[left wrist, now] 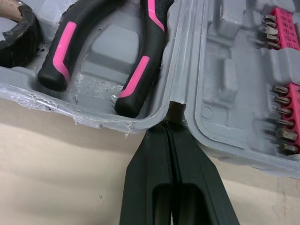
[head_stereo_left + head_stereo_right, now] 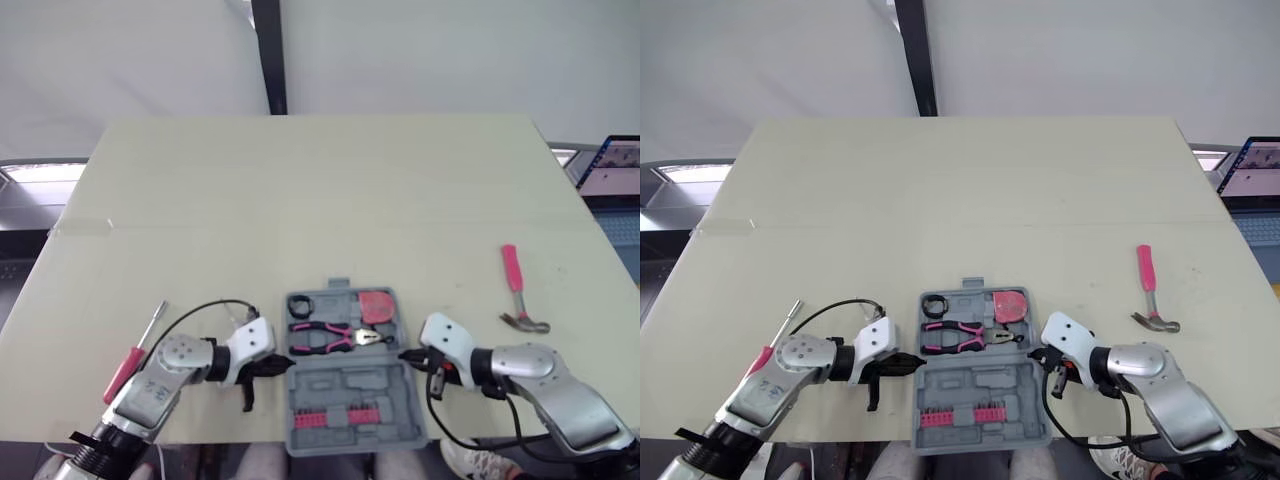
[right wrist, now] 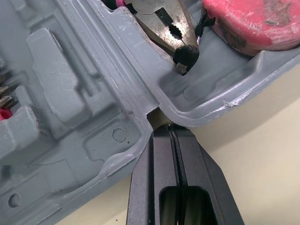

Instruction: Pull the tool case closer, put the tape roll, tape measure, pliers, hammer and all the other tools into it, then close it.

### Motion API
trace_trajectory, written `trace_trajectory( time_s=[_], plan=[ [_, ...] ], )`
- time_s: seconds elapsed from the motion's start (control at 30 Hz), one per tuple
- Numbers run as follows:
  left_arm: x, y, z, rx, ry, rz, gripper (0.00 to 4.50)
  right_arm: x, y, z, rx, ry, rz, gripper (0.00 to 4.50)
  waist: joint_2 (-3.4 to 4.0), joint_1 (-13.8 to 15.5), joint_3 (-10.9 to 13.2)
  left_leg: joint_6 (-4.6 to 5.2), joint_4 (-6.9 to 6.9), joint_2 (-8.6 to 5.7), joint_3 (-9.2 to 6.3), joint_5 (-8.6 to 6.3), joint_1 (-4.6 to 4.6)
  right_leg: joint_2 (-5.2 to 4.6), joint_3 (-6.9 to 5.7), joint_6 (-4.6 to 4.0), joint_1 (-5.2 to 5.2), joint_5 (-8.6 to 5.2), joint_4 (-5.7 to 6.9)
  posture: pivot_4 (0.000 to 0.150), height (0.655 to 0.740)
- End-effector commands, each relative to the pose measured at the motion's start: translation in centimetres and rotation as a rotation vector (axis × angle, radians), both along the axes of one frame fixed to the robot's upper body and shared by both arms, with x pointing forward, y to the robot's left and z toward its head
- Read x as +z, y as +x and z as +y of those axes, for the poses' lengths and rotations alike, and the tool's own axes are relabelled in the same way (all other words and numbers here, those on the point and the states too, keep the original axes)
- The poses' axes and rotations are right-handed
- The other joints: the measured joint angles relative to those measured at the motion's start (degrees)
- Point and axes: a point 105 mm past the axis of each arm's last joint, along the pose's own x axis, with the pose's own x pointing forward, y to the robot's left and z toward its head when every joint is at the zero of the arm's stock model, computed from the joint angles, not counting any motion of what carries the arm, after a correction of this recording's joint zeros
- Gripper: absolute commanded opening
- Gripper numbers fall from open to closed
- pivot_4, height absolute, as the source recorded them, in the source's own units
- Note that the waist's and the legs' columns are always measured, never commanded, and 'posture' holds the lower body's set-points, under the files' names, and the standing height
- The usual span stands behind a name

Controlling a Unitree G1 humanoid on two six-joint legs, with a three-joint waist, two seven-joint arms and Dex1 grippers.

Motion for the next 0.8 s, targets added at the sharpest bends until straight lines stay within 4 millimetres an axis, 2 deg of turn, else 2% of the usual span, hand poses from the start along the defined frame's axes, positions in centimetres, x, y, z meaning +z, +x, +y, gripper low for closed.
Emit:
trace_trajectory(
  time_s=[0.03,0.8],
  plan=[
    [0.1,1.2,-0.1,0.031,0.015,-0.046,0.07,0.6,-0.2,0.9,0.031,0.033,-0.017,0.0,0.0,0.01,0.0,0.0,0.01,0.0,0.0,0.0,0.0,0.0,0.0,0.0,0.0,0.0,0.01,0.15,0.74],
    [0.5,3.0,0.5,0.09,0.015,-0.088,0.07,0.8,0.8,1.4,0.001,0.045,-0.057,0.0,0.1,0.05,-0.06,0.0,0.19,0.0,-0.03,0.0,0.02,0.0,0.0,0.03,0.08,0.02,0.06,0.15,0.74]
  ],
)
